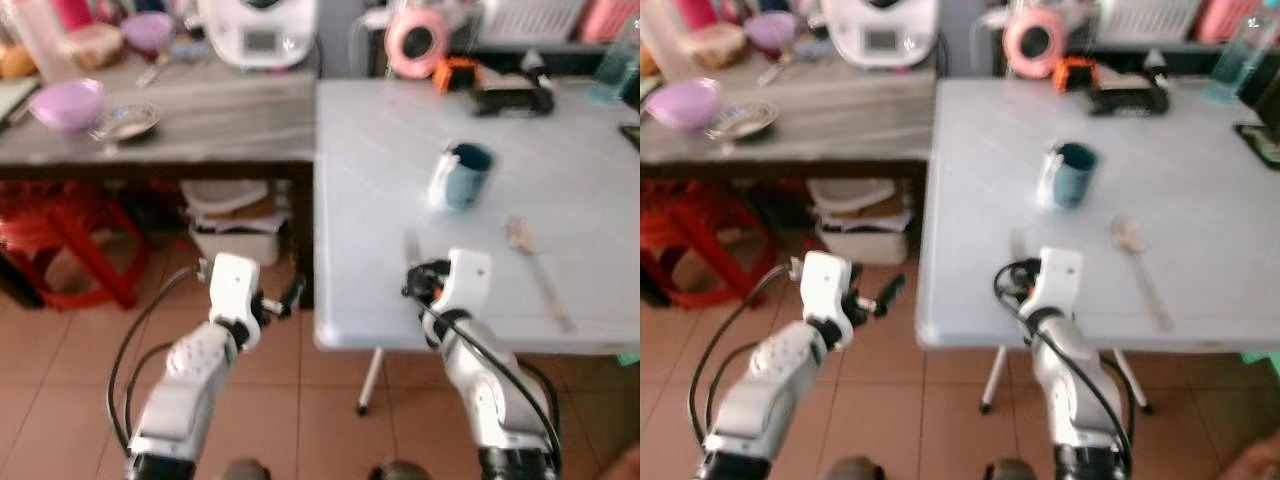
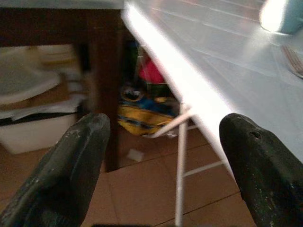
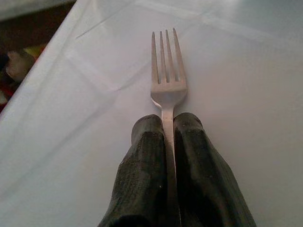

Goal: Setting the table

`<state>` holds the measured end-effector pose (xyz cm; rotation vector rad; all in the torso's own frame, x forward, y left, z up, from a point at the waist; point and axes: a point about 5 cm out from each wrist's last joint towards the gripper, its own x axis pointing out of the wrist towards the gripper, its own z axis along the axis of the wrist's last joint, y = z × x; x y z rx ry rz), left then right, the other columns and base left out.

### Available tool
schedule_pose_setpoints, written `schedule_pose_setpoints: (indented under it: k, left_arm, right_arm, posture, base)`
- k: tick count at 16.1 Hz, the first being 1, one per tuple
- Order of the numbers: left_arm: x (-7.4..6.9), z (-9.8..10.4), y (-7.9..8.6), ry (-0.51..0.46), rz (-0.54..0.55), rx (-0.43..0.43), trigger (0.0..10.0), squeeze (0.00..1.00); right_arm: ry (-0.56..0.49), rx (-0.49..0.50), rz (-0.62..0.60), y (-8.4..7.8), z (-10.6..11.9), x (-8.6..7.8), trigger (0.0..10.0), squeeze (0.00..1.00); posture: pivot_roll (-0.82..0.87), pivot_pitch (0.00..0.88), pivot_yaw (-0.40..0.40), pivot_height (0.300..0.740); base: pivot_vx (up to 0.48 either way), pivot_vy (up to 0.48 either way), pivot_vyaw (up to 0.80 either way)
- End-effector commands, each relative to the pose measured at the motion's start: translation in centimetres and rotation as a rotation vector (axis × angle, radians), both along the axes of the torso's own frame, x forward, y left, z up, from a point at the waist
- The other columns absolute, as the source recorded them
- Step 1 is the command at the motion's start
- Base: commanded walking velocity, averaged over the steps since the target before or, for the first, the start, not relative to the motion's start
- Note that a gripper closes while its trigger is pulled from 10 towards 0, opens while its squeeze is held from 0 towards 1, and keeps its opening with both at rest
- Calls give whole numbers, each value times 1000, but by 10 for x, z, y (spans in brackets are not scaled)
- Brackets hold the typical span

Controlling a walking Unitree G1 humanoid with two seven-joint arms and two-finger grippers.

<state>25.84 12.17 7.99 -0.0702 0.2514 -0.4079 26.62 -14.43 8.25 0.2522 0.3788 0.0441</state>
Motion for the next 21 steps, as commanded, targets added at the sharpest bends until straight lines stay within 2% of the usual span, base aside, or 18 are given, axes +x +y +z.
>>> schedule_pose_setpoints:
  k: [1,4,7,14,18,21]
  left_arm:
    - [1,0,3,-3,9,9,10000,0]
    - [3,3,3,-30,17,17,10000,0]
    - [10,11,7,-97,80,20,10000,0]
    - [13,12,8,-119,114,9,10000,0]
    - [17,17,13,-157,176,32,10000,0]
    - [20,19,15,-161,179,16,10000,0]
  right_arm:
    - [37,14,11,5,-5,-1,10000,0]
    - [31,-5,-8,2,-4,0,10000,0]
    - [-38,-49,-4,2,5,4,10000,0]
    - [-123,-97,-17,-8,18,15,10000,0]
    - [-152,-96,-7,-5,21,16,10000,0]
    - [-174,-107,14,-2,24,17,10000,0]
  posture:
    - [-24,10,18,740]
    - [-24,9,18,740]
    - [-24,7,17,740]
    - [-26,7,18,740]
    - [-26,0,18,740]
    - [-28,0,19,740]
  base:
    - [0,480,0]
    - [0,480,0]
    - [0,480,0]
    - [0,478,0]
    - [0,0,0]
    - [0,0,0]
